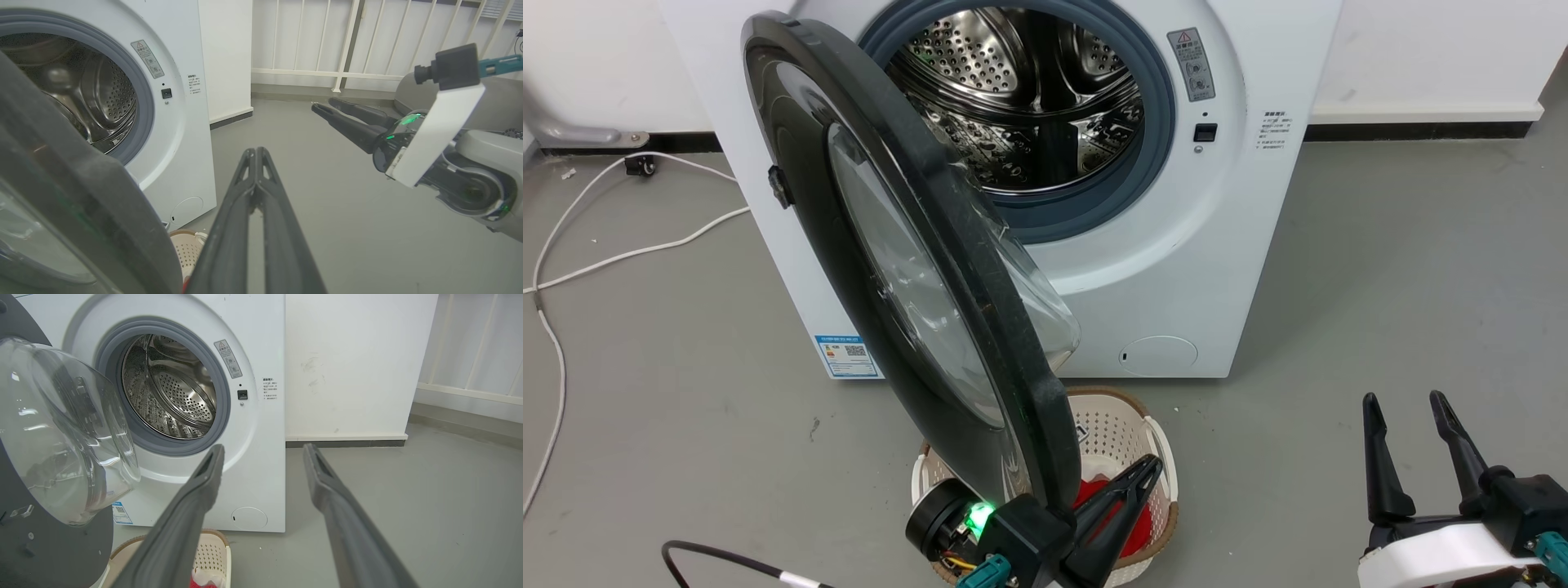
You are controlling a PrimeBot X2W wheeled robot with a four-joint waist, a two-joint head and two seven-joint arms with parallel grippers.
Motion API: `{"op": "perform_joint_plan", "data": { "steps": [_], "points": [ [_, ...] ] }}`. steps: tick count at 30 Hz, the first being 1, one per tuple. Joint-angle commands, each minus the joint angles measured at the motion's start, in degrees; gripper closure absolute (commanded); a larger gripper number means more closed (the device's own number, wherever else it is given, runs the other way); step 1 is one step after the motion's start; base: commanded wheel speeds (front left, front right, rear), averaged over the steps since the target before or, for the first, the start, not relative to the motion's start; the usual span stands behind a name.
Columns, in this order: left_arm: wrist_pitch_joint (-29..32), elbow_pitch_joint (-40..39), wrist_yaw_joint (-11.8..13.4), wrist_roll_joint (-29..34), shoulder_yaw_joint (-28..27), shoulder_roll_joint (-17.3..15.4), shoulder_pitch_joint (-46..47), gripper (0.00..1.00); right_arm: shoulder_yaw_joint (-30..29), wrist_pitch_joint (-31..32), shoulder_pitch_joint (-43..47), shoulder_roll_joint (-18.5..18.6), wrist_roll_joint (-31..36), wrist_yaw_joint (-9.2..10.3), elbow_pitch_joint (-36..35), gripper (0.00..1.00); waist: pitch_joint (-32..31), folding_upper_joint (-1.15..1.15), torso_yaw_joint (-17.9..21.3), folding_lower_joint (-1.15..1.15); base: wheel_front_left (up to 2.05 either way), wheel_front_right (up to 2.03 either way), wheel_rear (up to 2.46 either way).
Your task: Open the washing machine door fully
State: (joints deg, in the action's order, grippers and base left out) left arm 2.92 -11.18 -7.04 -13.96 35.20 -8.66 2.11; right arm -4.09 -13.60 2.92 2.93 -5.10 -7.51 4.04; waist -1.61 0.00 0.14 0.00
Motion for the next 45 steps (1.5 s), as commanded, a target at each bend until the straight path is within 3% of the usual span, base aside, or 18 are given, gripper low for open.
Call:
{"op": "perform_joint_plan", "data": {
  "steps": [1,16,26,33,45],
  "points": [
    [-0.41,0.47,0.17,0.12,0.11,-0.05,-0.11,1.0,0.14,-0.04,0.09,-0.12,-0.37,0.03,0.16,0.0,0.04,0.0,0.0,0.0,0.0,0.0,0.0],
    [-8.95,13.74,4.06,-0.05,-1.99,4.34,7.43,1.0,0.75,0.06,-0.71,-0.12,-1.24,0.03,1.03,0.0,0.93,0.0,0.81,0.0,0.0,0.0,0.0],
    [-11.14,19.11,6.48,-1.91,-3.71,4.91,9.05,1.0,1.15,-0.02,-0.47,-0.12,-2.02,0.03,1.68,0.0,1.02,0.0,0.91,0.0,0.0,0.0,0.0],
    [-11.98,19.44,8.42,-1.46,-4.57,3.46,7.12,1.0,1.38,-0.11,-0.41,-0.12,-2.5,0.03,1.96,0.0,1.06,0.0,0.77,0.0,0.0,0.0,0.0],
    [-10.88,13.19,12.2,-1.37,-5.48,1.1,1.36,1.0,1.25,0.03,-0.11,-0.12,-2.87,0.03,2.29,0.0,0.74,0.0,-0.56,0.0,0.0,0.0,0.0]
  ]
}}
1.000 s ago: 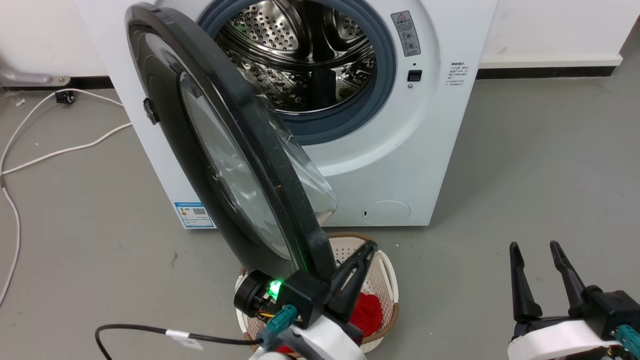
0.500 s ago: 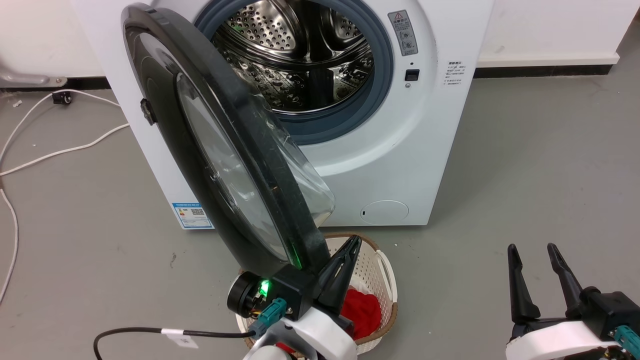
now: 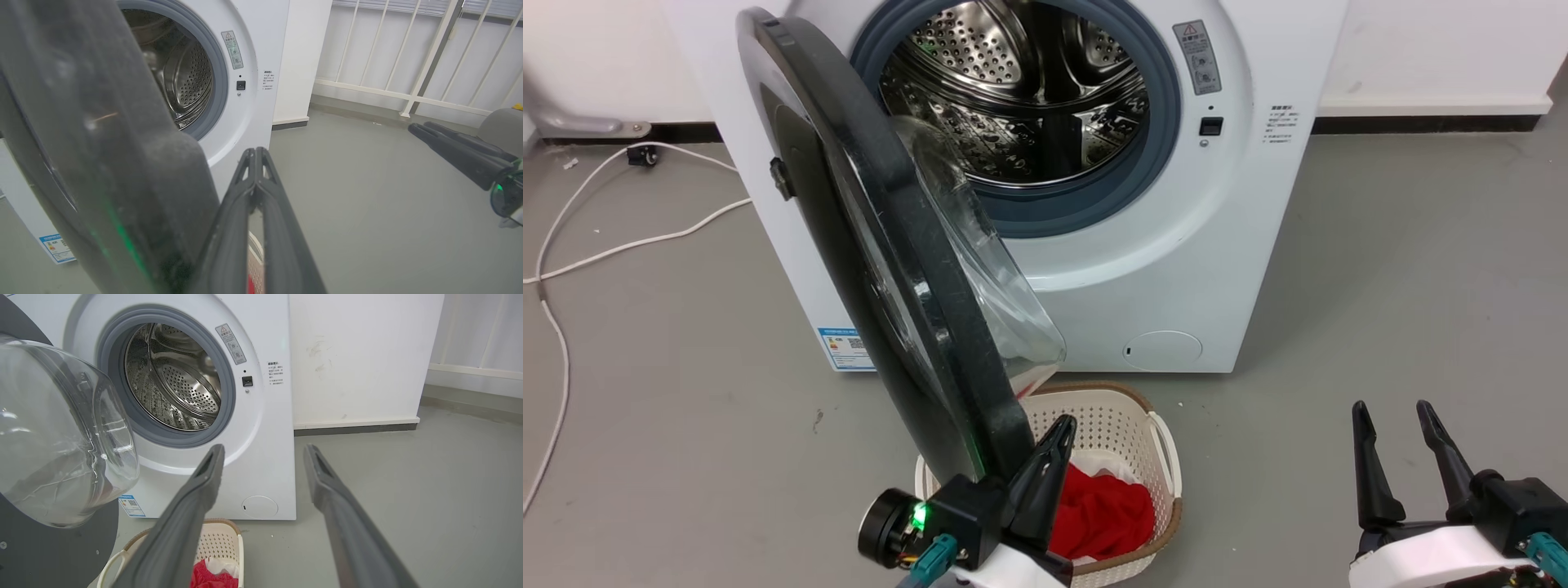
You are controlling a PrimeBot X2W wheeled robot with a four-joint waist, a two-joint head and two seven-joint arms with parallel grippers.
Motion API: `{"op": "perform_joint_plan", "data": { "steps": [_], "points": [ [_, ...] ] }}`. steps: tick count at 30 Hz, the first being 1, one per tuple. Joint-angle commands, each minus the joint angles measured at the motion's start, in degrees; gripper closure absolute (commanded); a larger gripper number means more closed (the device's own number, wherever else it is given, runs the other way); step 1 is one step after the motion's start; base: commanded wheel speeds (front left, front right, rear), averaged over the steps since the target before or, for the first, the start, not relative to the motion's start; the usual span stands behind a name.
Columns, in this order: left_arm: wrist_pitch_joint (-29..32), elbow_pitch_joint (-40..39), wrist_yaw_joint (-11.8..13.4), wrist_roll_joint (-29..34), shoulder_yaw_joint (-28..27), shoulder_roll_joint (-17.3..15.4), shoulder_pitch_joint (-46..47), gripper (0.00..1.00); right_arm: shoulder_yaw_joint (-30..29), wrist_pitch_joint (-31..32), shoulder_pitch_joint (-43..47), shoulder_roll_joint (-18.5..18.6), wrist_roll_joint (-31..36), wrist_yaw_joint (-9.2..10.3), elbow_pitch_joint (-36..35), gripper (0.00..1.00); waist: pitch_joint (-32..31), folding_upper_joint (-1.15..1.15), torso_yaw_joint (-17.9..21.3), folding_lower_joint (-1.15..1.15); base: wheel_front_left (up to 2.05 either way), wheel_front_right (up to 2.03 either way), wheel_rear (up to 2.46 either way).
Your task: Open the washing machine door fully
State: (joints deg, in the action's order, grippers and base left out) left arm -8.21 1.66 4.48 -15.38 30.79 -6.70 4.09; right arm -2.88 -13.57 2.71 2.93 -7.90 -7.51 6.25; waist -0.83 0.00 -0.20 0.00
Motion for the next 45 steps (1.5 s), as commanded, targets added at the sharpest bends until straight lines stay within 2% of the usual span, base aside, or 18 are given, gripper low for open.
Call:
{"op": "perform_joint_plan", "data": {
  "steps": [1,11,23,25,29,37,38,45],
  "points": [
    [0.45,-0.52,0.92,-0.07,-1.1,-1.05,-1.19,1.0,0.06,0.06,0.21,-0.12,-0.03,0.03,0.1,0.0,-0.08,0.0,-0.49,0.0,0.0,0.0,0.0],
    [2.44,-7.4,4.23,-0.49,-1.92,-3.23,-6.89,1.0,-0.05,0.02,0.87,-0.11,-0.07,0.03,-0.2,0.0,-0.17,0.0,-5.33,0.0,0.0,0.0,0.0],
    [3.27,-11.11,6.36,-0.04,-3.5,-5.69,-9.66,1.0,-0.66,-0.09,1.03,-0.11,-0.02,0.03,-0.44,0.0,0.2,0.0,-13.55,0.0,0.0,0.0,0.0],
    [3.22,-11.55,7.38,-0.4,-5.01,-6.66,-10.13,1.0,-0.65,-0.24,0.71,-0.11,-0.01,0.03,-0.74,0.0,0.74,0.0,-16.35,0.0,0.0,0.0,0.0],
    [2.59,-10.7,7.95,-1.17,-7.14,-7.33,-9.11,1.0,-0.55,-0.13,0.17,-0.11,0.07,0.03,-0.95,0.0,1.37,0.0,-18.52,0.0,0.0,0.0,0.0],
    [-0.62,-7.41,8.36,-3.9,-13.6,-9.58,-6.08,1.0,-0.62,0.35,-0.55,-0.1,0.57,0.03,-1.52,0.0,2.78,0.0,-20.11,0.0,0.0,0.0,0.0],
    [-2.15,-4.95,8.19,-5.46,-16.52,-10.39,-4.52,1.0,-0.54,0.74,-0.76,-0.1,0.96,0.03,-1.79,0.0,3.65,0.0,-20.07,0.0,0.0,0.0,0.0],
    [-4.83,1.77,7.06,-8.4,-22.04,-12.33,-0.84,1.0,-0.57,1.42,-1.77,-0.1,1.47,0.03,-2.26,0.0,5.26,0.0,-19.21,0.0,0.0,0.0,0.0]
  ]
}}
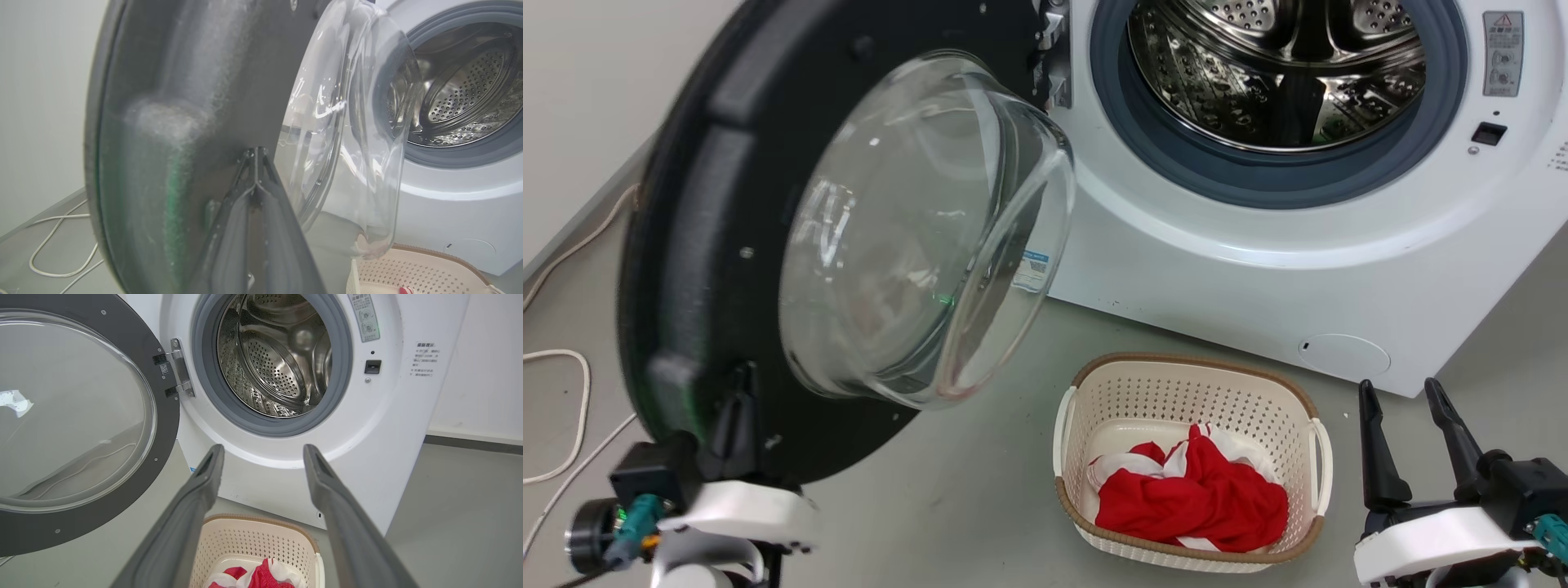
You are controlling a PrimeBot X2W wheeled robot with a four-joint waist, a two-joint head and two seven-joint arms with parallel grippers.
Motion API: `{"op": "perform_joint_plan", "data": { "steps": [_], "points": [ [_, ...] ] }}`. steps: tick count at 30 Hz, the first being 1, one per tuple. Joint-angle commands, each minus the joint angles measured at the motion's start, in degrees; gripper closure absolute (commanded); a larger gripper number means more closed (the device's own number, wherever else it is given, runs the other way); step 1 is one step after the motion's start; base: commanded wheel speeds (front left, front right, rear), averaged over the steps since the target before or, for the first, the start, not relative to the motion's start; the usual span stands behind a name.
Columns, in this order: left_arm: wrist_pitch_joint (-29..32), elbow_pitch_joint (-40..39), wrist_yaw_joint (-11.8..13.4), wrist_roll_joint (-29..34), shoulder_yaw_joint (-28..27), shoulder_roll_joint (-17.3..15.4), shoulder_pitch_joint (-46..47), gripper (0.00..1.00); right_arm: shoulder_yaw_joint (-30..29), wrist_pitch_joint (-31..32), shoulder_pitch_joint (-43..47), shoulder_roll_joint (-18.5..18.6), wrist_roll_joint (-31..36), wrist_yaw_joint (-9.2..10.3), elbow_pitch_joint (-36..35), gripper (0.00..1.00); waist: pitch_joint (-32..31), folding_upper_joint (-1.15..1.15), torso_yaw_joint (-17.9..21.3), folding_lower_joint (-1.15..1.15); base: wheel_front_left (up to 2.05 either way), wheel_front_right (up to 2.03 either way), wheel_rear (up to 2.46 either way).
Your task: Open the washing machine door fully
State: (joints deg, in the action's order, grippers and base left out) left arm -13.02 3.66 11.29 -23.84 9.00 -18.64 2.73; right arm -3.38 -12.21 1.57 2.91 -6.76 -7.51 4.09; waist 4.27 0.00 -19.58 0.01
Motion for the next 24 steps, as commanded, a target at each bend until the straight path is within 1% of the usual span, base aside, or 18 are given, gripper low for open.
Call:
{"op": "perform_joint_plan", "data": {
  "steps": [1,5,6,11,17,24],
  "points": [
    [-0.47,0.84,0.05,-0.22,-1.14,-0.81,1.19,1.0,-0.08,-0.01,-0.64,-0.08,0.36,0.03,-0.15,0.0,0.37,0.0,0.33,-0.01,0.0,0.0,0.0],
    [-1.33,4.75,-1.02,-1.69,-4.01,-1.93,4.05,1.0,-0.36,0.29,-1.16,-0.07,0.61,0.03,-0.33,0.0,1.22,0.0,0.61,-0.01,0.0,0.0,0.0],
    [-1.76,8.29,-3.06,-3.6,-5.65,-2.14,6.32,1.0,-0.13,0.47,-1.73,-0.08,0.75,0.03,-0.3,0.0,1.76,0.0,1.09,-0.01,0.0,0.0,0.0],
    [-2.06,15.05,-5.41,-4.37,-8.25,-4.36,10.62,1.0,0.0,0.54,-2.32,-0.08,0.82,0.03,-0.29,0.0,2.39,0.0,1.88,-0.01,0.0,0.0,0.0],
    [-2.25,21.55,-6.82,-3.8,-10.98,-6.19,14.39,1.0,-0.22,0.39,-2.67,-0.08,0.68,0.03,-0.08,0.0,2.66,0.0,2.81,-0.01,0.0,0.0,0.0],
    [-2.29,23.56,-7.99,-1.84,-13.56,-5.84,15.02,1.0,-0.28,0.22,-2.69,-0.08,0.45,0.03,0.46,0.0,2.14,0.0,3.62,-0.01,0.0,0.0,0.0]
  ]
}}
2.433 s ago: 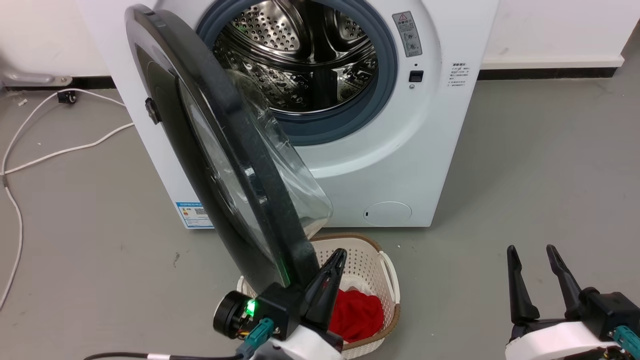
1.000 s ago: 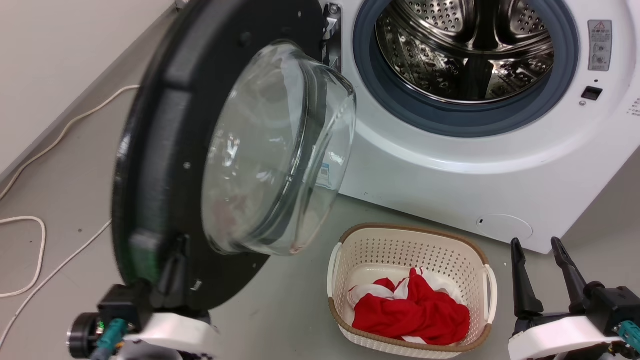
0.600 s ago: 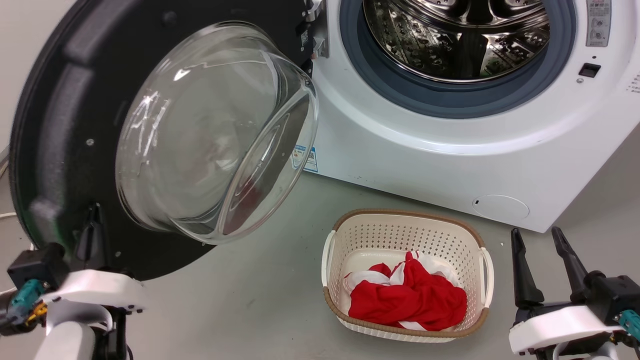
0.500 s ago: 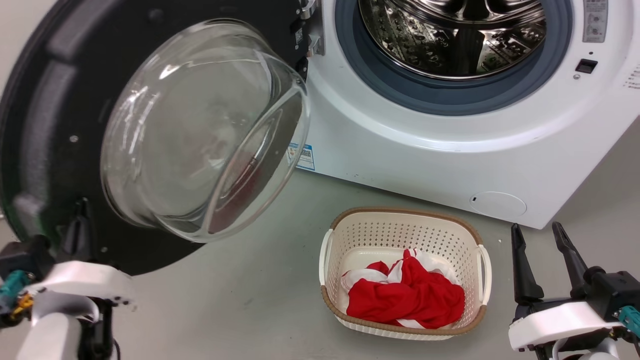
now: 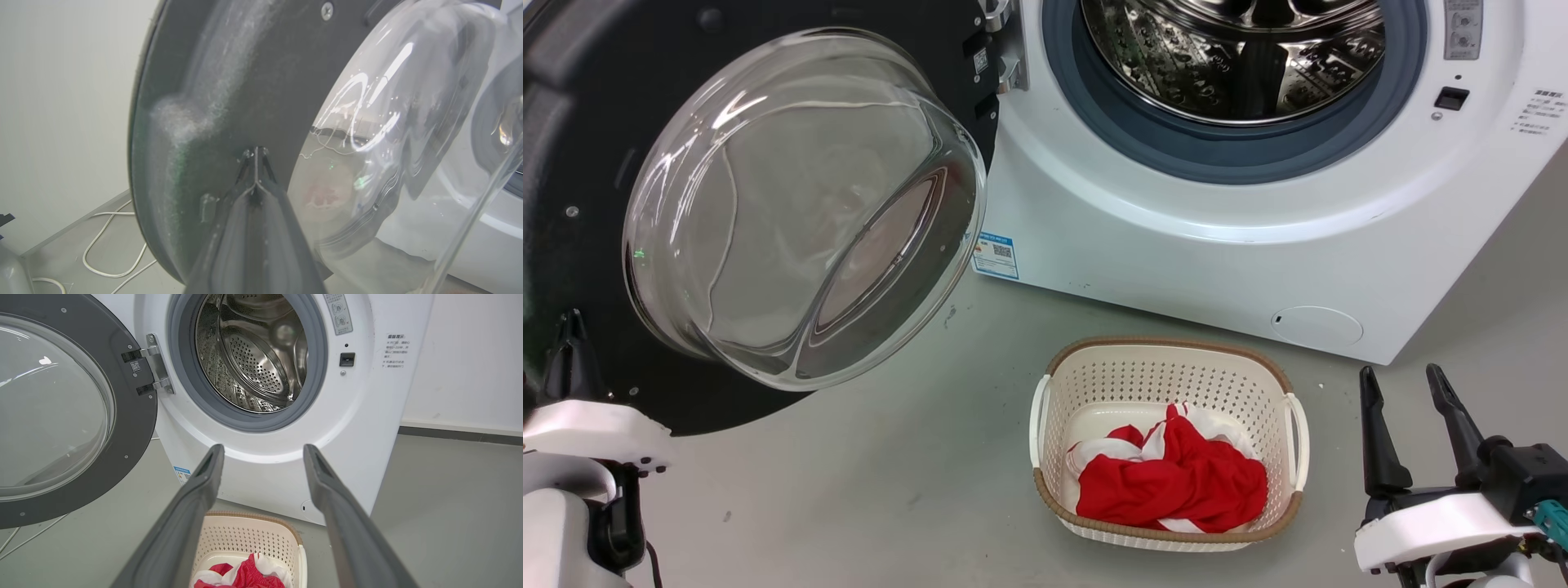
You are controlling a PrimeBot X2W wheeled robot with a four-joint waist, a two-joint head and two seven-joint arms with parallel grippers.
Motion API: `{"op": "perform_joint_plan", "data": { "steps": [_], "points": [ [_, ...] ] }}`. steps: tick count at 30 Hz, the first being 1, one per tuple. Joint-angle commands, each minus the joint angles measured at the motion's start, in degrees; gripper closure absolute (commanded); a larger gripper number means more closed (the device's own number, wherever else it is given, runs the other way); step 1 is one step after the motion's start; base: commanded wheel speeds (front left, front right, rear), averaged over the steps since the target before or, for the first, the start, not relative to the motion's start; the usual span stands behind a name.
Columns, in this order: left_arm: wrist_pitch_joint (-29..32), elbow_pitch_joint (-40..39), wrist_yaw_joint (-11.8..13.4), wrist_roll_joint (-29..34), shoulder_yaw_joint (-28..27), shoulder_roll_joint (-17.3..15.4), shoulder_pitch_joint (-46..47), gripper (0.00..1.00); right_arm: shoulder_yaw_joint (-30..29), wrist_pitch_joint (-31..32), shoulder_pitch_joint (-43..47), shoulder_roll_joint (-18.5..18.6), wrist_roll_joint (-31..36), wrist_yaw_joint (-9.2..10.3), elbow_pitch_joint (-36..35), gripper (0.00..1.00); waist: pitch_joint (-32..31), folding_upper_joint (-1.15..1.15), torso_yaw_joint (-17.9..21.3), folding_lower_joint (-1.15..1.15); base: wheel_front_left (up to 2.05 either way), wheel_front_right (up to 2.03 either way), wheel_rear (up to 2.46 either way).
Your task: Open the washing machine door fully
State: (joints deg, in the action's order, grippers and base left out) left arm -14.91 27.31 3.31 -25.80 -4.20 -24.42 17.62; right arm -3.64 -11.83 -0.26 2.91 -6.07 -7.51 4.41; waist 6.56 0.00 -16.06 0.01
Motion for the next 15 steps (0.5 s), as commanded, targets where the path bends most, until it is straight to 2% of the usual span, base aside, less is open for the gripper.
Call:
{"op": "perform_joint_plan", "data": {
  "steps": [1,10,15],
  "points": [
    [-0.4,-0.53,0.05,0.61,-0.71,0.24,-0.48,1.0,0.0,-0.26,-0.8,-0.08,-0.38,0.03,0.25,0.0,-0.32,0.0,0.23,-0.01,0.0,0.0,0.0],
    [-0.29,-10.22,1.26,6.5,-2.8,4.28,-9.58,1.0,0.07,-0.94,0.84,-0.08,-1.19,0.03,1.5,0.0,-3.52,0.0,1.33,-0.01,0.0,0.0,0.0],
    [-0.29,-16.63,1.81,9.67,-0.97,7.34,-16.06,1.0,0.23,-1.23,1.64,-0.07,-1.25,0.03,1.78,0.0,-5.55,0.0,2.6,-0.01,0.0,0.0,0.0]
  ]
}}
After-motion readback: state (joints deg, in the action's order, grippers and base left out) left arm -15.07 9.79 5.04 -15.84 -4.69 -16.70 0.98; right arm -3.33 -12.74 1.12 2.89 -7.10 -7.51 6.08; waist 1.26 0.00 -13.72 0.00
